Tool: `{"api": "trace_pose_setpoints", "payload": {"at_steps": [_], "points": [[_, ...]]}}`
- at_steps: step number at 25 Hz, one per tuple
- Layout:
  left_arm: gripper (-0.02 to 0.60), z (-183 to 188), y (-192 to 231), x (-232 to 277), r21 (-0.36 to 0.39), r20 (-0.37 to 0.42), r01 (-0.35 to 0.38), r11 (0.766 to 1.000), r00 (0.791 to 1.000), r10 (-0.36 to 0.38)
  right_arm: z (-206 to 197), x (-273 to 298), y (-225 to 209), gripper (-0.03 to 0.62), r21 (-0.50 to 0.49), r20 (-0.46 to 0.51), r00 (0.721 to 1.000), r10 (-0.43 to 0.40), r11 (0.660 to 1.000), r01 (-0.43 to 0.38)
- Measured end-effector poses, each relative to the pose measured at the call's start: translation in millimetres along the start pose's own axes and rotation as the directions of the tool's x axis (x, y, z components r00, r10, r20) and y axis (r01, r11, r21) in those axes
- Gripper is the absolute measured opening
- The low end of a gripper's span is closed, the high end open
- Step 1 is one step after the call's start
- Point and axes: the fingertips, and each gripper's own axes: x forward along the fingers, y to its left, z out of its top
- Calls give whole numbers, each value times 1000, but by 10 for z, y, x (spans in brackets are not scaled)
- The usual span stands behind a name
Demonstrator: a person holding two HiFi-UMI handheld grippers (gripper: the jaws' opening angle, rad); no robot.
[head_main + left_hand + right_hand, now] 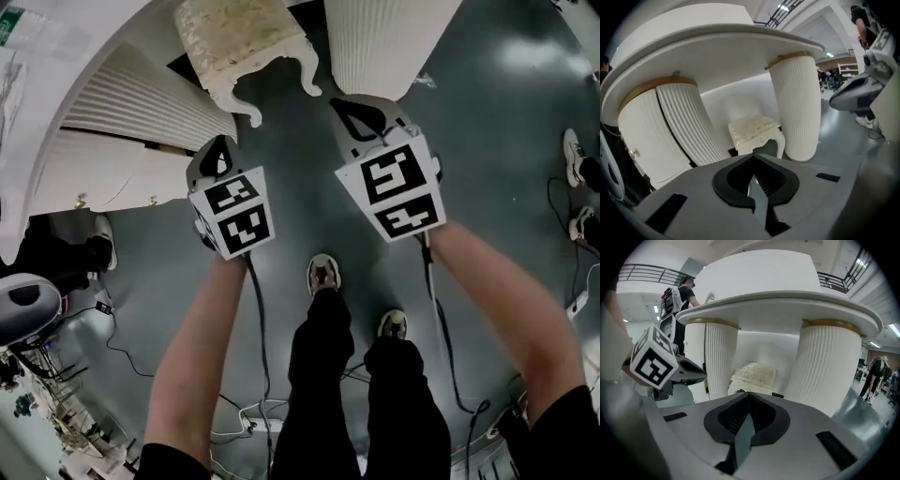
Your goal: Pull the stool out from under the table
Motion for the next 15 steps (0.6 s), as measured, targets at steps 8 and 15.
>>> {"api": "trace_pose_setpoints", "payload": {"at_steps": [8, 15], "points": [[166, 215, 11, 843, 507, 37, -1, 862, 999, -20, -84, 852, -301, 31, -306, -69, 997, -20, 952, -2], [280, 414, 24, 1675, 890, 90, -81, 449, 996, 1, -200, 1814, -252, 213, -858, -153, 980, -123, 509, -70]]}}
